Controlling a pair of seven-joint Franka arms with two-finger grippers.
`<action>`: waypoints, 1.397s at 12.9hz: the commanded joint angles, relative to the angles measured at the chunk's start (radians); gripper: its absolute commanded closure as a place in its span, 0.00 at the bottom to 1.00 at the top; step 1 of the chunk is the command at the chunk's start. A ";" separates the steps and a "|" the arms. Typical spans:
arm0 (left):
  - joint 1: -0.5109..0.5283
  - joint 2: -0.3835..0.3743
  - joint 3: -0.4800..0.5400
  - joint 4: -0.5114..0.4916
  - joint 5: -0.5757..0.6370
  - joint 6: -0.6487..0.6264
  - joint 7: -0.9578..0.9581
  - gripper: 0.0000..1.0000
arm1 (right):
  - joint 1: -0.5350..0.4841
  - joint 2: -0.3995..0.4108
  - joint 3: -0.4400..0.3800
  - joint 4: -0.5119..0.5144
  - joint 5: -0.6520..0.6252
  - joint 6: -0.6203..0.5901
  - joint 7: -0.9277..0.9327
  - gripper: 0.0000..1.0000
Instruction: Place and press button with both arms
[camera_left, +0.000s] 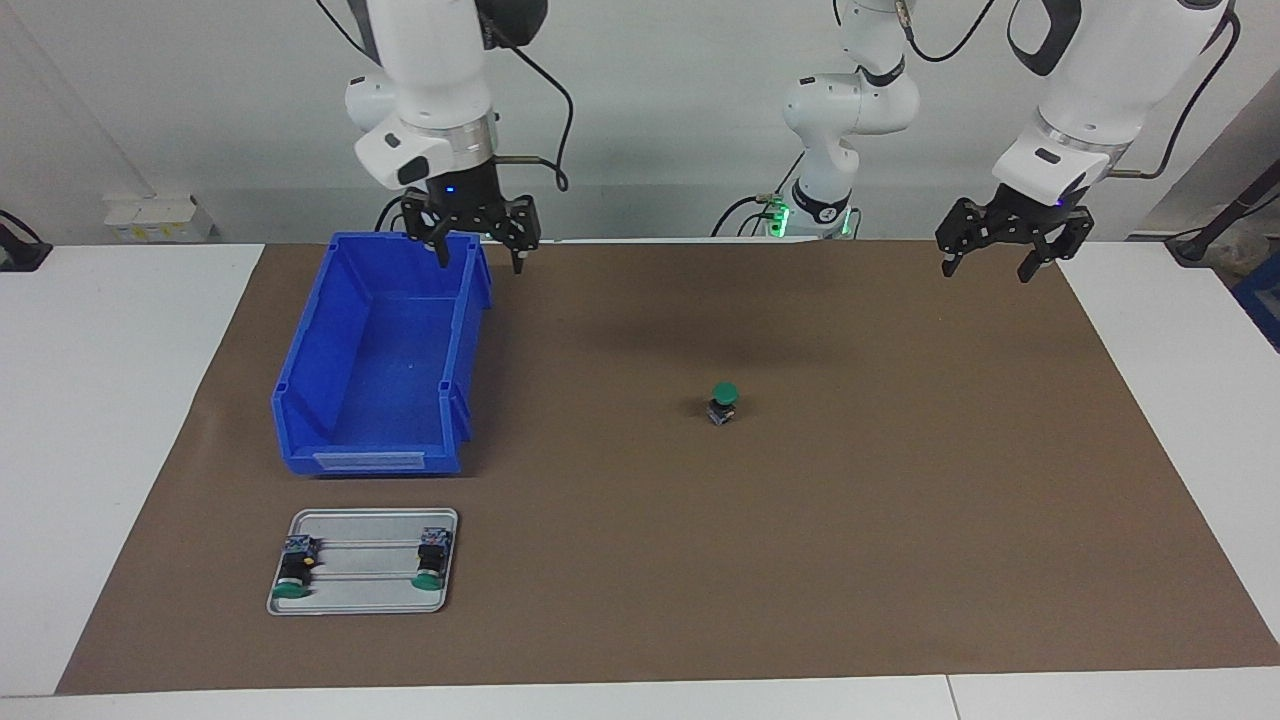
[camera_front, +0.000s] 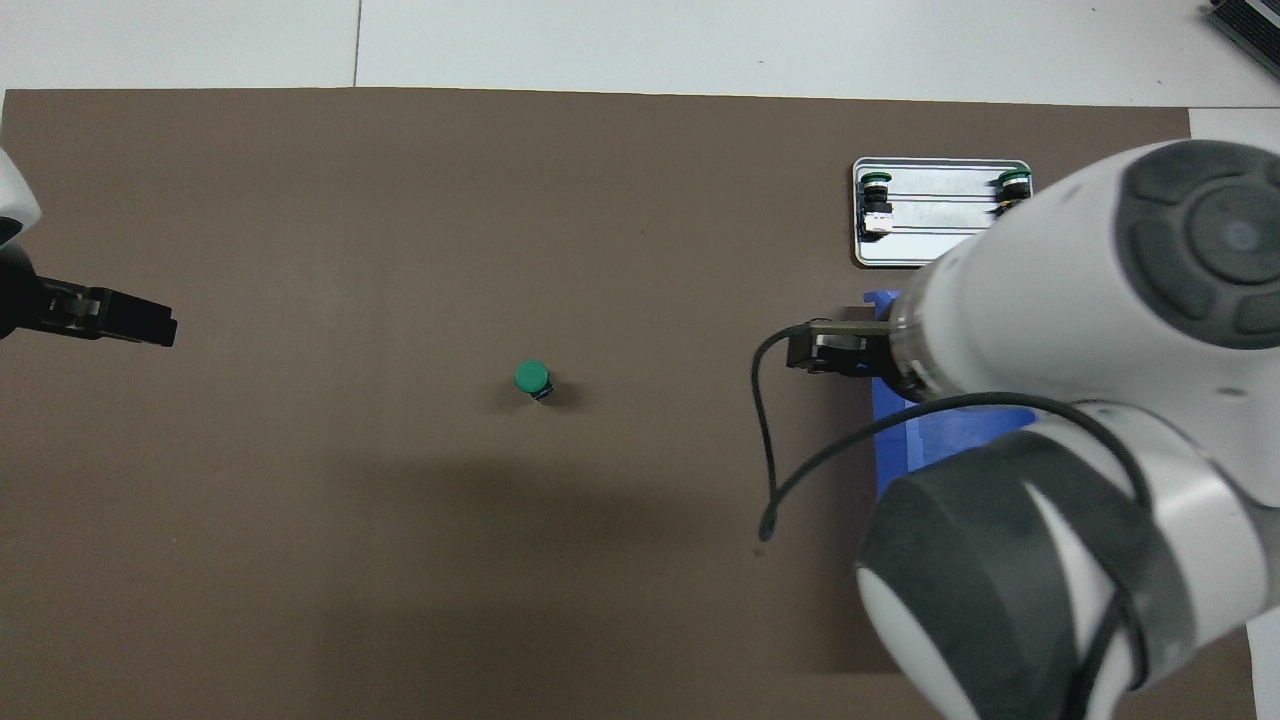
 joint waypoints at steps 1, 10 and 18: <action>0.009 -0.027 -0.009 -0.029 0.007 -0.003 0.001 0.00 | 0.043 0.194 0.048 0.162 -0.043 0.053 0.166 0.04; 0.009 -0.027 -0.008 -0.029 0.007 -0.002 0.001 0.00 | 0.348 0.545 0.046 0.309 -0.274 0.260 0.438 0.06; 0.009 -0.027 -0.008 -0.029 0.007 -0.003 0.001 0.00 | 0.373 0.676 0.049 0.295 -0.365 0.469 0.308 0.06</action>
